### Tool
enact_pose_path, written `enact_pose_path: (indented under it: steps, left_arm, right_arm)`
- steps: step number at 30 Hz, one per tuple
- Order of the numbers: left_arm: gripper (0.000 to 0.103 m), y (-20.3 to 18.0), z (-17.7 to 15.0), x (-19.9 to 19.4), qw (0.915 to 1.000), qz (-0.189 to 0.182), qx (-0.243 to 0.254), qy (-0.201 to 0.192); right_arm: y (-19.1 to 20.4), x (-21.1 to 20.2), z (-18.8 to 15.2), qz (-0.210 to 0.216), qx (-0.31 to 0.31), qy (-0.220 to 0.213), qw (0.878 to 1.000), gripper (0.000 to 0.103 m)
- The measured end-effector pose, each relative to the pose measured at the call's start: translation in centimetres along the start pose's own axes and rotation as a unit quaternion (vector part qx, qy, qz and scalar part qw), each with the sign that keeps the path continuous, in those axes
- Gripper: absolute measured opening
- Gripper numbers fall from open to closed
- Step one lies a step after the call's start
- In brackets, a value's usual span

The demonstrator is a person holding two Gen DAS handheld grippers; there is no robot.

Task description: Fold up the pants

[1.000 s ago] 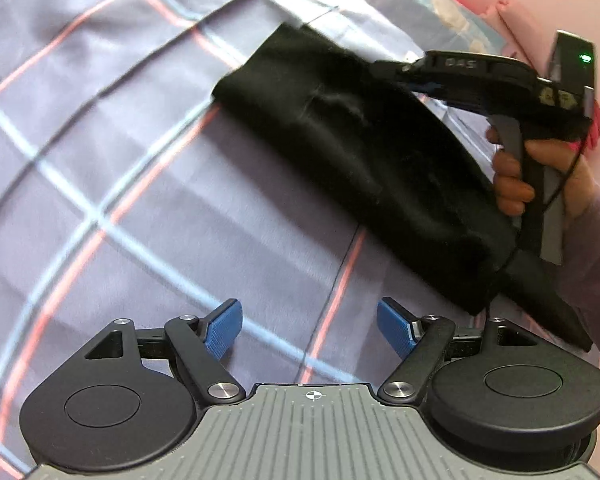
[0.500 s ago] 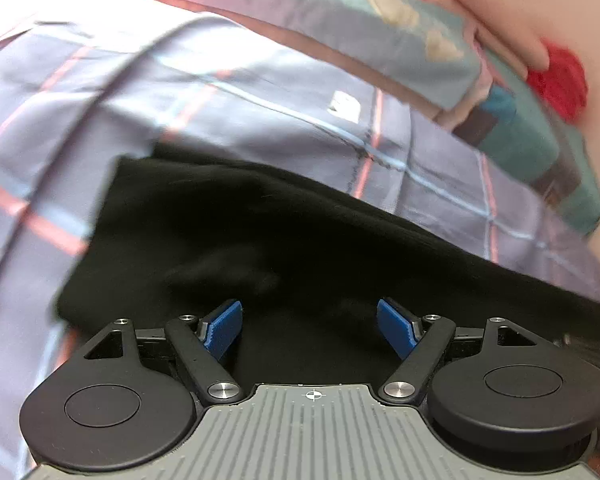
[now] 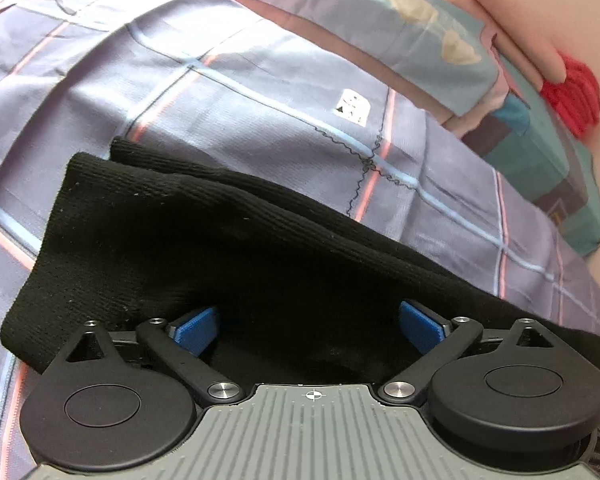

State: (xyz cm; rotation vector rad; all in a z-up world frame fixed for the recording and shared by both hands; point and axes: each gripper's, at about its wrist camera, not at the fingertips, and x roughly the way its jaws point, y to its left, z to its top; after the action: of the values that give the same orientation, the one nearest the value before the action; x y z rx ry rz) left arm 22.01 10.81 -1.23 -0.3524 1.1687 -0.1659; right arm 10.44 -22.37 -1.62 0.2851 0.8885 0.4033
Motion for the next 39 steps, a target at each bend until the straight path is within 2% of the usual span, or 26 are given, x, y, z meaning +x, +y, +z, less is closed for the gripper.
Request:
enact_pose_path:
  steps: [1, 3, 4, 5, 6, 8, 10, 13, 16, 17, 18, 19, 20, 21, 23, 25, 26, 27, 28, 30, 31, 33, 35, 37, 38, 39]
  left_arm:
    - [0.103, -0.3, 0.0, 0.1, 0.9999, 0.008, 0.007, 0.003]
    - [0.103, -0.8, -0.1, 0.3, 0.9995, 0.02, 0.023, 0.006]
    - [0.103, -1.0, -0.2, 0.3, 0.9993, 0.023, 0.029, 0.006]
    - [0.103, -1.1, -0.4, 0.4, 0.9992, 0.024, 0.031, 0.005]
    - [0.103, -1.3, -0.5, 0.5, 0.9991, 0.029, 0.032, 0.003]
    - [0.103, -1.7, -0.7, 0.7, 0.9984, 0.043, 0.038, -0.001]
    - [0.103, -2.1, -1.0, 0.8, 0.9974, 0.054, 0.047, -0.007]
    - [0.103, -2.6, -1.6, 0.9, 0.9955, 0.067, 0.067, -0.013]
    - [0.103, -2.5, -1.8, 0.9, 0.9949, 0.069, 0.071, -0.019]
    - [0.103, -2.5, -1.8, 0.9, 0.9949, 0.068, 0.071, -0.02]
    - [0.103, -2.4, -1.8, 0.9, 0.9949, 0.068, 0.072, -0.02]
    - [0.103, -2.4, -1.8, 0.9, 0.9948, 0.068, 0.073, -0.02]
    - [0.103, -2.4, -1.8, 0.9, 0.9949, 0.067, 0.073, -0.02]
    - [0.103, -2.4, -1.8, 0.9, 0.9949, 0.067, 0.073, -0.019]
    - [0.103, -2.5, -1.9, 0.9, 0.9945, 0.068, 0.077, -0.019]
    - [0.103, -2.6, -1.9, 1.0, 0.9944, 0.069, 0.078, -0.02]
    - [0.103, -2.6, -1.9, 0.9, 0.9944, 0.069, 0.077, -0.021]
    - [0.103, -2.6, -1.9, 1.0, 0.9944, 0.069, 0.077, -0.021]
    - [0.103, -2.6, -1.9, 1.0, 0.9943, 0.07, 0.077, -0.022]
    - [0.103, -2.7, -2.0, 1.0, 0.9941, 0.071, 0.079, -0.023]
    - [0.103, -2.7, -2.0, 1.0, 0.9939, 0.071, 0.081, -0.024]
    - [0.103, -2.6, -2.0, 1.0, 0.9939, 0.07, 0.081, -0.024]
    - [0.103, -2.6, -2.1, 1.0, 0.9939, 0.07, 0.081, -0.026]
    - [0.103, -2.7, -2.2, 1.0, 0.9935, 0.073, 0.082, -0.03]
    - [0.103, -2.7, -2.3, 1.0, 0.9933, 0.076, 0.081, -0.031]
    - [0.103, -2.8, -2.3, 1.0, 0.9933, 0.077, 0.08, -0.031]
  right_arm:
    - [-0.5, -0.5, 0.0, -0.032, 0.012, -0.02, 0.999, 0.001]
    - [-1.3, -2.3, -0.2, -0.002, 0.052, -0.06, 0.997, 0.015]
    - [-0.9, -3.0, -0.7, 0.036, 0.037, -0.052, 0.997, 0.019]
    - [-0.3, -3.2, -1.3, 0.069, 0.019, -0.03, 0.997, 0.034]
    - [0.4, -3.0, -2.2, 0.103, 0.005, 0.0, 0.995, 0.042]
    - [1.8, -2.3, -3.7, 0.133, -0.015, 0.024, 0.991, 0.042]
    - [2.8, -1.0, -4.0, 0.129, -0.041, 0.01, 0.991, 0.042]
    - [2.8, 2.0, -2.5, 0.123, -0.036, 0.007, 0.992, 0.042]
    - [0.9, 2.0, -1.2, 0.147, 0.039, -0.045, 0.987, 0.042]
    - [0.0, 2.2, -1.0, 0.163, 0.08, -0.055, 0.982, 0.046]
    - [-0.6, 2.8, -1.1, 0.196, 0.117, -0.043, 0.973, 0.047]
    - [-0.5, 3.8, -1.4, 0.241, 0.121, 0.003, 0.963, 0.048]
    - [0.1, 4.8, -1.9, 0.278, 0.102, 0.07, 0.953, 0.054]
    - [0.5, 4.9, -2.3, 0.286, 0.076, 0.089, 0.951, 0.055]
    - [0.5, 4.0, -2.0, 0.256, 0.037, 0.059, 0.964, 0.053]
    - [-2.0, 4.1, -0.9, 0.236, 0.123, 0.011, 0.964, 0.055]
    - [-3.2, 4.4, -0.7, 0.229, 0.169, -0.013, 0.958, 0.051]
    - [-3.4, 4.9, -0.6, 0.23, 0.184, -0.009, 0.956, 0.048]
    - [-2.8, 5.0, -0.6, 0.231, 0.163, 0.0, 0.959, 0.049]
    - [0.3, 4.3, -0.7, 0.232, 0.036, 0.054, 0.971, 0.058]
    - [1.2, 2.9, -1.0, 0.219, -0.012, 0.047, 0.975, 0.058]
    - [1.2, 0.3, -0.4, 0.209, -0.038, 0.054, 0.976, 0.06]
    - [-0.3, -1.8, 0.2, 0.215, 0.001, -0.003, 0.977, 0.063]
    - [-3.2, -2.9, 0.3, 0.216, 0.08, -0.07, 0.971, 0.078]
    - [-4.7, -2.6, 0.5, 0.194, 0.113, -0.082, 0.971, 0.08]
    - [-6.2, -2.0, 0.5, 0.165, 0.13, -0.08, 0.974, 0.072]
